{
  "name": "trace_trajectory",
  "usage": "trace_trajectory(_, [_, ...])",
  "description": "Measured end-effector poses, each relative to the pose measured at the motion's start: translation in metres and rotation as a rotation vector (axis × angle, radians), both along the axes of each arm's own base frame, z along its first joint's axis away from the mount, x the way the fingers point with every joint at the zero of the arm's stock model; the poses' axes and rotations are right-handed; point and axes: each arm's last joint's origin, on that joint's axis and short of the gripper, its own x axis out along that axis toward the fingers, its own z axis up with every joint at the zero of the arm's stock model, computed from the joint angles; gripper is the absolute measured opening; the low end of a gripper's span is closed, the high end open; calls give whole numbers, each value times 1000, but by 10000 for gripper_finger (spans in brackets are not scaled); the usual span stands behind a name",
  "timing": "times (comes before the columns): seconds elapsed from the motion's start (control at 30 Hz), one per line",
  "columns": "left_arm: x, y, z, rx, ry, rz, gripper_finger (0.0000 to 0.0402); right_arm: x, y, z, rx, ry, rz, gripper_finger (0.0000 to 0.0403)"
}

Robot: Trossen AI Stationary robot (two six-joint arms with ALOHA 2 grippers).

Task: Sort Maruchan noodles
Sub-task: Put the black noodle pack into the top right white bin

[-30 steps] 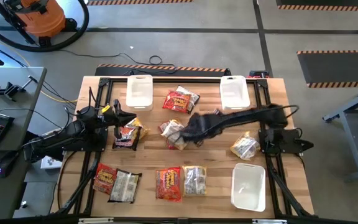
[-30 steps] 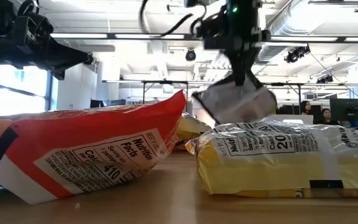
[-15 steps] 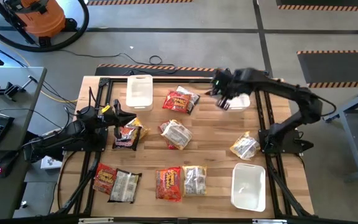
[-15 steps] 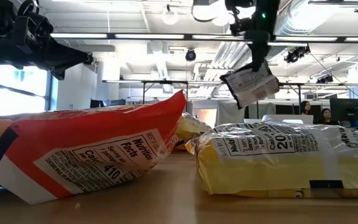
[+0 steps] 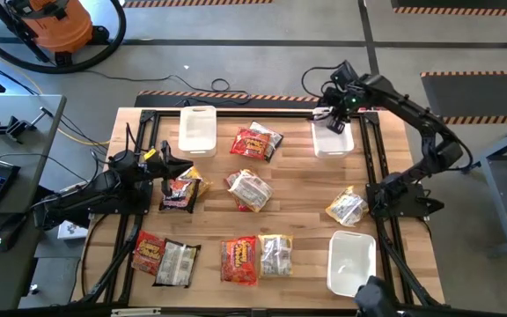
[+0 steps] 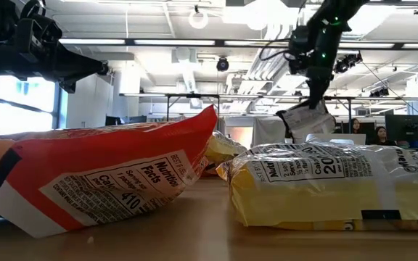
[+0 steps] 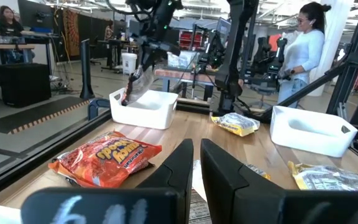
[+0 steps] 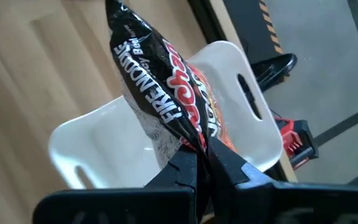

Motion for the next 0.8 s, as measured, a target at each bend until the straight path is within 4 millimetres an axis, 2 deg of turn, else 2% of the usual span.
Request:
trace_trajectory(0.27, [0,0,0,0,0,0,23,-13,-21,-26,36,-37,3,0])
trace_trajectory(0.53, [0,0,0,0,0,0,23,-8,-38,-41,-39,32,-38,5])
trace_trajectory(0.63, [0,0,0,0,0,0,23,-7,-43,-44,-77,70,-68,25])
trace_trajectory(0.8, [0,0,0,0,0,0,23,-6,-49,-52,-111,146,-109,80])
